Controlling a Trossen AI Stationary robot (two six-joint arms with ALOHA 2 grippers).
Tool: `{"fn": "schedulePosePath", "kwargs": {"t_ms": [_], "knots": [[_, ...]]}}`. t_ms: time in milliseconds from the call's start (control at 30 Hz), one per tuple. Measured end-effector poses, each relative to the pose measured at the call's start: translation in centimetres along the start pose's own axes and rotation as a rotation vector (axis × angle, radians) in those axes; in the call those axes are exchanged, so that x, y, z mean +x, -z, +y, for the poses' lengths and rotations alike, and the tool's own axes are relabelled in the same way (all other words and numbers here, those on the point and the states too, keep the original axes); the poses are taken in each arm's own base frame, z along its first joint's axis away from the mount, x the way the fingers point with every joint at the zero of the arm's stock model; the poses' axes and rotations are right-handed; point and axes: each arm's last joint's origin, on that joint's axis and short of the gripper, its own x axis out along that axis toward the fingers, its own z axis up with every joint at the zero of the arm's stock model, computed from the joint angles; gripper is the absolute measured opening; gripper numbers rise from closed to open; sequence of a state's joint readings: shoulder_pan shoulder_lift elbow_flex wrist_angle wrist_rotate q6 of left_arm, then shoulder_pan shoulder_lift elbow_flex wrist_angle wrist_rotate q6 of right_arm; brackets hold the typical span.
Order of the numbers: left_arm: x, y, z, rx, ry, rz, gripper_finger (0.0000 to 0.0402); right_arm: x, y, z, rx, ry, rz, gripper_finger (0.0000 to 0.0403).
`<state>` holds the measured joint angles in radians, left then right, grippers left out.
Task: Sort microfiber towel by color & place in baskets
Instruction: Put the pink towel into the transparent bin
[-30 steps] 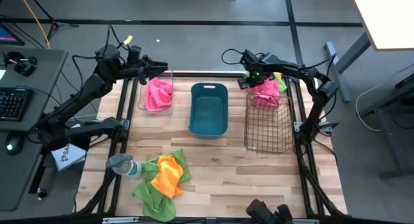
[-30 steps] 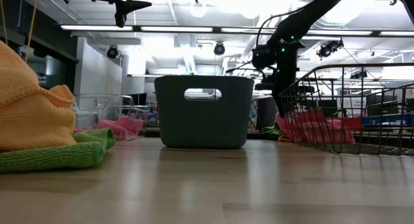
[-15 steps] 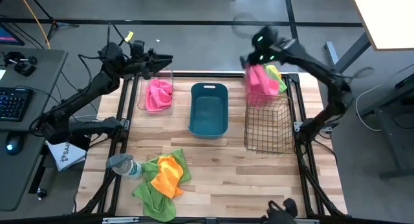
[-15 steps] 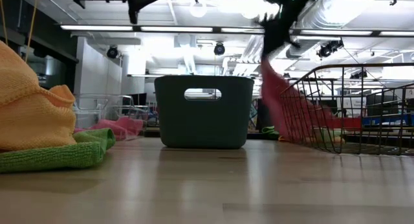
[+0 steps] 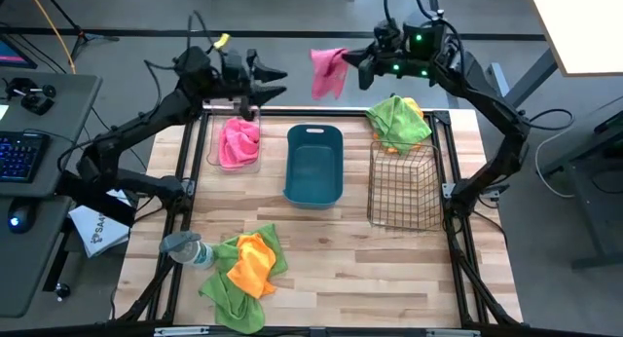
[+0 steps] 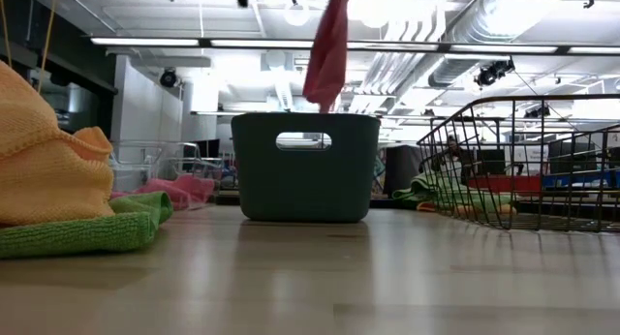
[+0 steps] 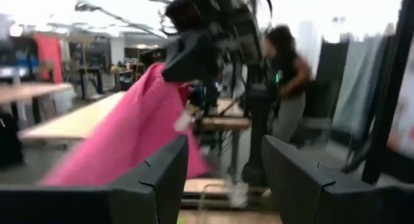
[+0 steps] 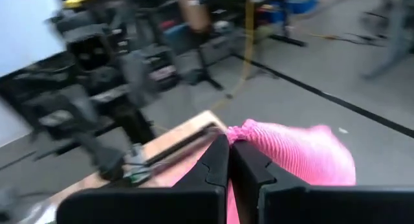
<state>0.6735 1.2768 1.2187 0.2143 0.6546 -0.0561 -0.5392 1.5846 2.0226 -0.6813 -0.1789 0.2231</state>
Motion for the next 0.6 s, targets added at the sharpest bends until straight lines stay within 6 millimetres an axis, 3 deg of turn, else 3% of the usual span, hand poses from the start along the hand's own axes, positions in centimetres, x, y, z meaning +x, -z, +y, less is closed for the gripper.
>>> {"fn": "schedulePosePath", "kwargs": {"t_ms": [233,600], "knots": [[2.0,-1.0,-0.8,0.230,-0.100,0.106,0.0184,0.5,0.4,2.6,-0.026,-0.103,0.013,0.0000],[4.4,-0.3,-3.1,0.151,0.027,0.086,0.0184,2.6,1.4,5.9,-0.056,-0.336,0.032,0.0000]]}}
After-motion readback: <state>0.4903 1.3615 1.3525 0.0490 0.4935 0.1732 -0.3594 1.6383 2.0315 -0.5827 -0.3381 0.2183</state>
